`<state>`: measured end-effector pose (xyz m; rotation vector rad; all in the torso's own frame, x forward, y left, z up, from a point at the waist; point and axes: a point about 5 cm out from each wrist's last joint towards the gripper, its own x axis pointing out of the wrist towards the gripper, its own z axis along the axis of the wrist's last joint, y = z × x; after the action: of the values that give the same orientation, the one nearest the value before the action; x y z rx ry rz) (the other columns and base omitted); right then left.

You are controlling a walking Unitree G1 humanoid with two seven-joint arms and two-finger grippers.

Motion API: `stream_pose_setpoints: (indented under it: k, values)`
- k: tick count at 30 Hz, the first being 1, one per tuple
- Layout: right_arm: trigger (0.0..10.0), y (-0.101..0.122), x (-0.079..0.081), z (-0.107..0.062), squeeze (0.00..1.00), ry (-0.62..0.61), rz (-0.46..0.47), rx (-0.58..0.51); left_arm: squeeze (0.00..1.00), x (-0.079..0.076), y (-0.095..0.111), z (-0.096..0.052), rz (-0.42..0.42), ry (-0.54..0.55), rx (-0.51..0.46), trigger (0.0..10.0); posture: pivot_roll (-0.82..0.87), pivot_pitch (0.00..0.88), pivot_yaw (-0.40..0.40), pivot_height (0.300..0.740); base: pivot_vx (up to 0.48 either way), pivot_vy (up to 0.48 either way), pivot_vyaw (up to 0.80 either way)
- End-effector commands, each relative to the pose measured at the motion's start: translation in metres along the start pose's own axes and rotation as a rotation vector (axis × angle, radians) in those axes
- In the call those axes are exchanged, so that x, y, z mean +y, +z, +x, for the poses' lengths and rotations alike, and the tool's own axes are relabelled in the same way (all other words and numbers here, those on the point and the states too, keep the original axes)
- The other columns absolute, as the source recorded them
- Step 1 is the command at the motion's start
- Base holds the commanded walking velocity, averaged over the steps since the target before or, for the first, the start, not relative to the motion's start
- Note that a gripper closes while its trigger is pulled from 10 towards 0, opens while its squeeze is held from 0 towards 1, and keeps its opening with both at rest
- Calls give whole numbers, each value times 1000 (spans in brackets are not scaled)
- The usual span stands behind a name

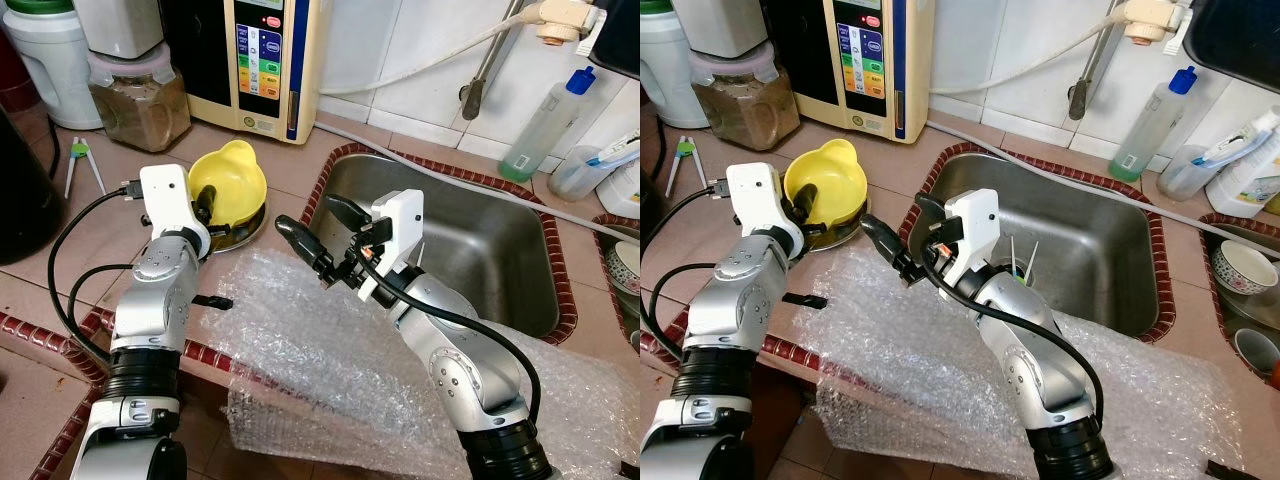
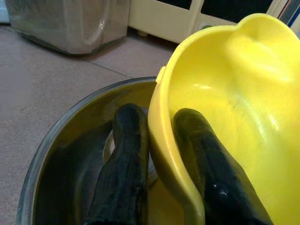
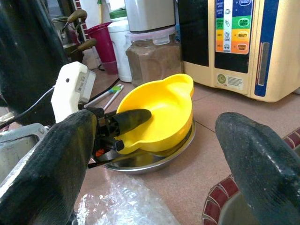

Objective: Kitchen organization

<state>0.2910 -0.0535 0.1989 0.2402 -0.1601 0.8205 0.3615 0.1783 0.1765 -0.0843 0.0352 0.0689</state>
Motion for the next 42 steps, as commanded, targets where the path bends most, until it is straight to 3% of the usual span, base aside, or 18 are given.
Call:
stream_pose_setpoints:
  k: [1, 7, 11, 21, 32, 33, 34, 36, 42]
  values:
    - [10000, 3, -4, -1, 0, -15, -13, -5, 0, -4, 0, -3, 11, 0, -25, 0, 87, 107, -105, 740, 0, 0, 0]
    - [10000, 8, -8, 2, 0, -51, 16, -37, 0, -15, 24, -9, 31, -53, -238, 0, 89, 105, -106, 740, 0, 0, 0]
    - [10000, 14, -15, 4, 0, -108, 11, -79, 0, -23, 32, -12, 59, -89, -305, 0, 92, 101, -106, 740, 0, 0, 0]
    - [10000, 21, -27, 12, 0, -207, -9, -121, 0, -41, 37, -21, 85, -174, -397, 0, 92, 98, -110, 740, 0, 0, 0]
    - [10000, 18, -29, 26, 0, -229, -6, -115, 0, -65, 35, -32, 97, -283, -434, 0, 95, 99, -113, 740, 0, 0, 0]
    - [9725, 18, -29, 28, 0, -238, -4, -111, 0, -68, 35, -34, 95, -298, -442, 0, 97, 100, -114, 740, 0, 0, 0]
    - [4824, 17, -30, 29, 0, -245, -5, -109, 0, -69, 35, -35, 95, -307, -445, 0, 97, 100, -113, 740, 0, 0, 0]
    - [0, 17, -31, 30, 0, -263, -6, -107, 0, -70, 34, -35, 93, -311, -445, 0, 96, 100, -113, 740, 0, 0, 0]
    - [0, 17, -41, 32, 0, -336, 25, -96, 0, -74, 34, -37, 89, -330, -450, 0, 96, 100, -110, 740, 0, 0, 0]
